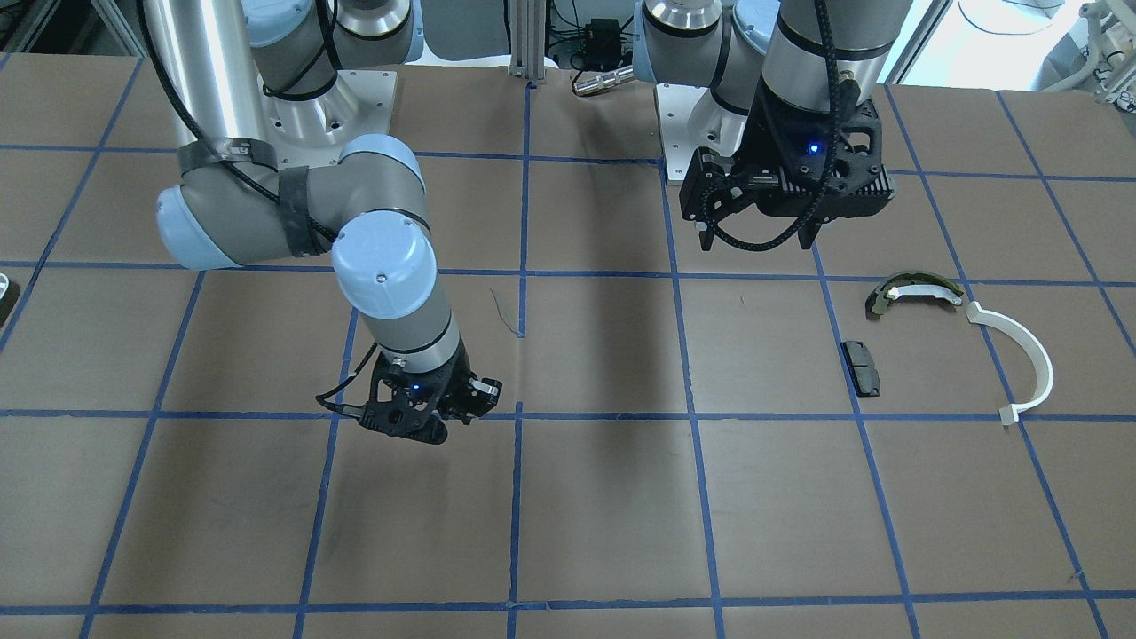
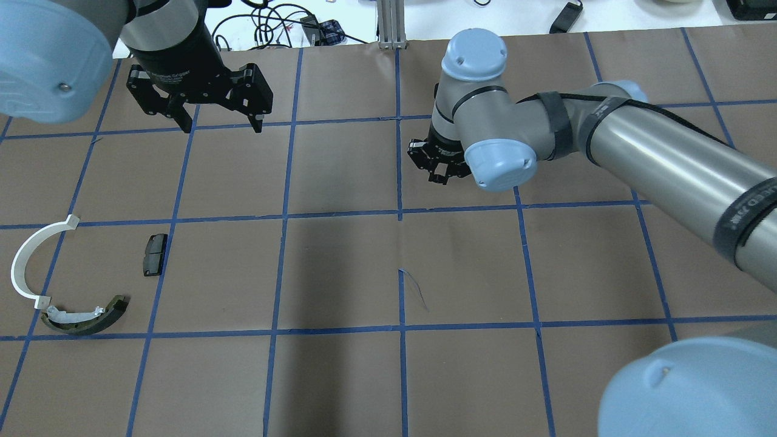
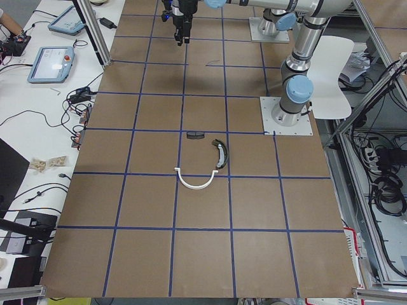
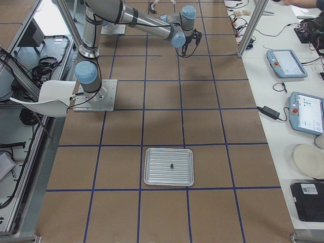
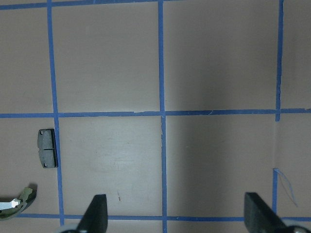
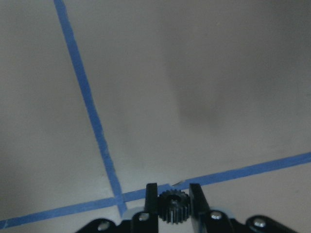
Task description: Place bearing gear from tray to pile
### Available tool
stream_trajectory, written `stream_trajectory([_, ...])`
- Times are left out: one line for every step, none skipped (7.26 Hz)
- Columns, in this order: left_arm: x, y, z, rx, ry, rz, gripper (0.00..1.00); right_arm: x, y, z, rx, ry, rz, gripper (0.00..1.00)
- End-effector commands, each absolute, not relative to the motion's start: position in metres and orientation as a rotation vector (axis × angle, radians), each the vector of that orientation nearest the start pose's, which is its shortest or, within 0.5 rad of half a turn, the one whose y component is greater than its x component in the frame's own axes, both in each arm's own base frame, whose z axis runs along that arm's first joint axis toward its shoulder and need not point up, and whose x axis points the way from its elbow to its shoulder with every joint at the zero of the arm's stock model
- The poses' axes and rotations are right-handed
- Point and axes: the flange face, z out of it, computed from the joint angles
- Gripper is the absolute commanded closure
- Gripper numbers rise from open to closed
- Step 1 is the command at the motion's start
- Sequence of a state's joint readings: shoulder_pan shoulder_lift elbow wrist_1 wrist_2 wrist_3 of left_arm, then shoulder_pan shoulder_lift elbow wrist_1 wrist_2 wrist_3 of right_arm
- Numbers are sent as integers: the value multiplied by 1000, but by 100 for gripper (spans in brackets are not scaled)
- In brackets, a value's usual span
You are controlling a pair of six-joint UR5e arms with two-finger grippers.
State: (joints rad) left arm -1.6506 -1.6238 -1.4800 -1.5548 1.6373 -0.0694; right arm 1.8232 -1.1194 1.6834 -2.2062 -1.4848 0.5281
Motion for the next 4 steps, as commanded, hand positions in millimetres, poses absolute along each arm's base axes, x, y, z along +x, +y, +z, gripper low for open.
stream_trajectory([-168, -508, 507, 14, 3078, -88, 0, 350, -538, 232, 448, 2981, -37, 100])
stream_trajectory([-172, -516, 495, -1, 3078, -56, 0, 364, -527, 227, 435, 2986, -20, 100])
stream_trajectory([-175, -518, 492, -32, 3075, -60, 0, 375, -520, 225, 406, 2991, -13, 100])
stream_trajectory([-175, -514, 496, -28, 3079, -74, 0, 386, -512, 222, 379, 2998, -4, 100])
